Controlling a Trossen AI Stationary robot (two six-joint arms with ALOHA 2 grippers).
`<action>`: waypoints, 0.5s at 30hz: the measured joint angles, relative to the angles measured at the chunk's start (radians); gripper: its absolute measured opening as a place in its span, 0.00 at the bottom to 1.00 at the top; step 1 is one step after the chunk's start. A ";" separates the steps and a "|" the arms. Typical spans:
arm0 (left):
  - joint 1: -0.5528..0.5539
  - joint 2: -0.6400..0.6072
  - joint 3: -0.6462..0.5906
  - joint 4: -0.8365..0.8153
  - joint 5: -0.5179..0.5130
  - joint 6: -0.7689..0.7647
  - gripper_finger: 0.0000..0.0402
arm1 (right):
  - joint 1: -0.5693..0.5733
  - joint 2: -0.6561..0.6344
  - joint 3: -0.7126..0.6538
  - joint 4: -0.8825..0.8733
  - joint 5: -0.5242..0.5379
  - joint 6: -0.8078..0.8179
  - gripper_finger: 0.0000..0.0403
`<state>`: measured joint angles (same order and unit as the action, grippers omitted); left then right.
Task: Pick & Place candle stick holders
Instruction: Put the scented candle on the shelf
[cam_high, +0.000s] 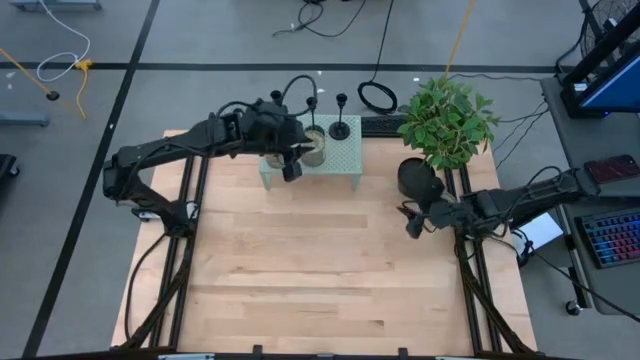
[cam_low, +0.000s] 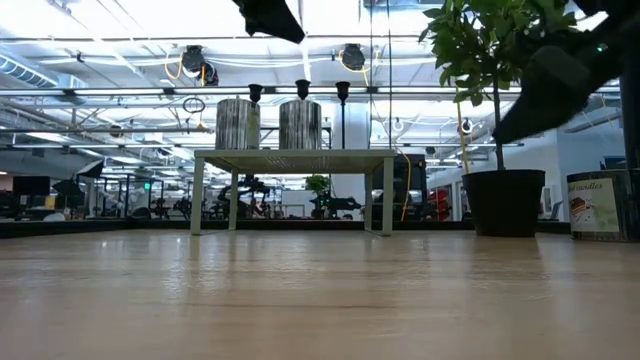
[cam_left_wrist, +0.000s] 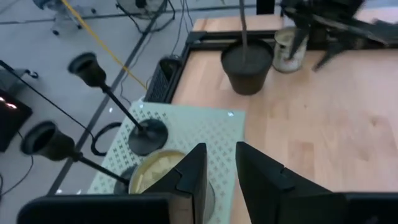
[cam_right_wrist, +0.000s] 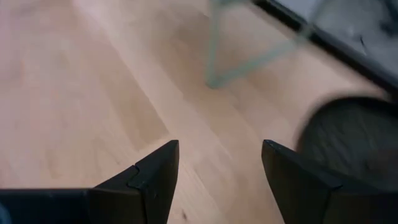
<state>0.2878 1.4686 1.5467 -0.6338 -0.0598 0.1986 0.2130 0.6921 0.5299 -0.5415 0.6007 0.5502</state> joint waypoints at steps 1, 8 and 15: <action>-0.005 -0.006 0.000 -0.009 0.000 0.000 0.23 | -0.009 -0.012 0.000 -0.036 -0.005 0.045 0.55; -0.025 -0.009 0.000 -0.018 0.001 0.007 0.23 | -0.063 -0.053 0.032 -0.246 -0.102 0.117 0.55; -0.026 -0.003 0.000 -0.015 -0.002 0.026 0.23 | -0.117 0.023 0.216 -0.612 -0.220 0.296 0.51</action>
<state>0.2615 1.4658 1.5463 -0.6486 -0.0616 0.2241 0.0960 0.7151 0.7457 -1.1535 0.3808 0.8465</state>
